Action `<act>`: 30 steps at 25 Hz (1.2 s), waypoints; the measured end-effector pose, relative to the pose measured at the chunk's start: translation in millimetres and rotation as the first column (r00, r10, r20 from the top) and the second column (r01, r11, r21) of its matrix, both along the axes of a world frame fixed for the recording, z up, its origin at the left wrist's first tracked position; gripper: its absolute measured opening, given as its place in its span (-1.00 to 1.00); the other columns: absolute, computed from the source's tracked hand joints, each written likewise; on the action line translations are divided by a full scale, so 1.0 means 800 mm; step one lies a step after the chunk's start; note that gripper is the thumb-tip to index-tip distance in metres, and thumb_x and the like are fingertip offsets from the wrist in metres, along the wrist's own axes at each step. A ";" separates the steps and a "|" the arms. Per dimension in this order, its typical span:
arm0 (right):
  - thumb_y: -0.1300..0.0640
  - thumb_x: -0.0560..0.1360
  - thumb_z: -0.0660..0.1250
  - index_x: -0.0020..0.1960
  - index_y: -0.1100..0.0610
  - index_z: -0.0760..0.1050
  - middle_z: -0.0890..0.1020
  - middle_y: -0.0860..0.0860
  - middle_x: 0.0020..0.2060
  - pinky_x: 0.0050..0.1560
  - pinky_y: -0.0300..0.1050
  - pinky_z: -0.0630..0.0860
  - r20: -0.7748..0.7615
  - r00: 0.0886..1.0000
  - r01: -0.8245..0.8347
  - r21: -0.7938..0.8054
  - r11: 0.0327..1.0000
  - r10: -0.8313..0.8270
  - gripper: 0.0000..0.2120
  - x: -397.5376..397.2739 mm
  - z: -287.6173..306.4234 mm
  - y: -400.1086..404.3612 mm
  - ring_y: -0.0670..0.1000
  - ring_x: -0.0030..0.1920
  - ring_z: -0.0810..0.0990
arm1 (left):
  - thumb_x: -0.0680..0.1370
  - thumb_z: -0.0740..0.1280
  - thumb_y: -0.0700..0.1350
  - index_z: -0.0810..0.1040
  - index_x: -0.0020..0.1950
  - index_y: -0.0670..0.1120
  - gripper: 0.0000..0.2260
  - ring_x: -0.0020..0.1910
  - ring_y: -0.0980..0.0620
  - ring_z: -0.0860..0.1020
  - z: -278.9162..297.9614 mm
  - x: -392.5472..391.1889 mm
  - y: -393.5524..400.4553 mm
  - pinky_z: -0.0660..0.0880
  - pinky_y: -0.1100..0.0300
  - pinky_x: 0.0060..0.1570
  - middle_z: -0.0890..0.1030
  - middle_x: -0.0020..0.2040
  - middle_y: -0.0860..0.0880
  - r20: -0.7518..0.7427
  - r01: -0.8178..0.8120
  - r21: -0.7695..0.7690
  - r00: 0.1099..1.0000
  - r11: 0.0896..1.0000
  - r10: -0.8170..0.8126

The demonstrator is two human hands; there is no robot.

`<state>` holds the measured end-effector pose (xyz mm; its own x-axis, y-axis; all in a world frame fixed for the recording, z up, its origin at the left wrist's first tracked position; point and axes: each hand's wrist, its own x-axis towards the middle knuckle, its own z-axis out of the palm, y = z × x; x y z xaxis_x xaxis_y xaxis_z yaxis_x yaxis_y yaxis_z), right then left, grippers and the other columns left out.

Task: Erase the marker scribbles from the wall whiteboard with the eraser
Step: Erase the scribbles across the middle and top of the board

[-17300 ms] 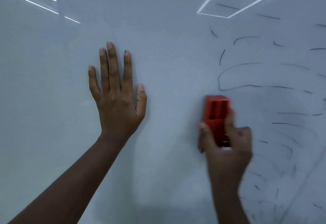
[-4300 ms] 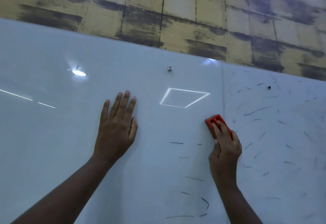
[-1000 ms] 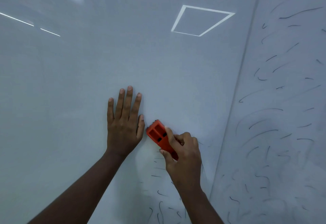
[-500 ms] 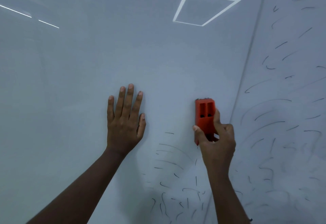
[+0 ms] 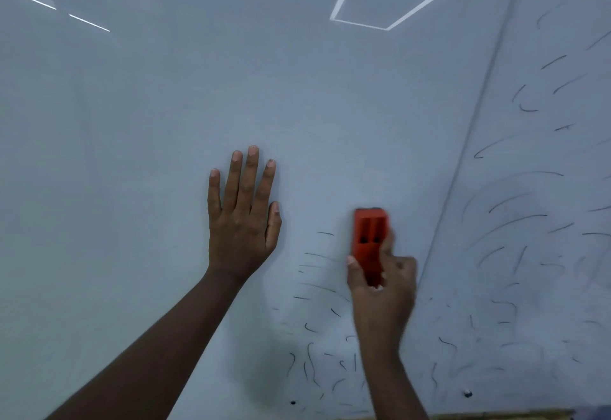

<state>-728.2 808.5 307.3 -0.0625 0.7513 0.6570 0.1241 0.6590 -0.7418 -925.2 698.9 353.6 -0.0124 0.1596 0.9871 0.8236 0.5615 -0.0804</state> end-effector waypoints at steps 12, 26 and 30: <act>-0.12 0.45 0.53 0.59 -0.21 0.23 0.40 -0.06 0.00 -0.23 -0.14 0.56 0.359 0.929 0.000 0.227 0.974 -0.084 -0.19 0.001 -0.051 -0.018 -0.06 -0.05 0.44 | 0.72 0.18 -0.06 0.12 0.74 -0.13 -0.40 0.72 -0.23 0.07 -0.022 -0.005 -0.005 0.02 -0.27 0.67 0.05 0.75 -0.17 -0.016 0.011 -0.029 1.000 1.000 -0.011; -0.15 0.49 0.48 0.58 -0.27 0.18 0.44 -0.08 0.01 0.00 -0.04 0.65 -0.041 0.999 -0.041 -0.262 0.964 0.031 -0.24 -0.002 -0.088 -0.028 -0.06 -0.01 0.59 | 0.73 0.15 -0.05 0.11 0.74 -0.12 -0.42 0.73 -0.20 0.05 -0.047 -0.002 -0.001 -0.01 -0.27 0.67 0.02 0.75 -0.14 0.011 0.013 -0.011 1.000 1.000 -0.013; -0.19 0.51 0.44 0.60 -0.15 0.21 0.41 -0.04 0.03 -0.22 -0.17 0.55 0.355 0.935 -0.030 0.094 0.995 -0.006 -0.26 -0.036 -0.110 -0.075 -0.05 -0.02 0.43 | 0.74 0.12 -0.05 0.08 0.75 -0.11 -0.42 0.74 -0.19 0.02 -0.050 -0.004 -0.001 -0.02 -0.27 0.67 0.00 0.76 -0.14 0.010 0.019 -0.021 1.000 1.000 -0.019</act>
<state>-757.3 748.3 219.0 -0.3132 0.6833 0.6595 0.3591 0.7281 -0.5839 -928.3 698.4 313.8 -0.0187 0.1811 0.9833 0.8349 0.5439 -0.0843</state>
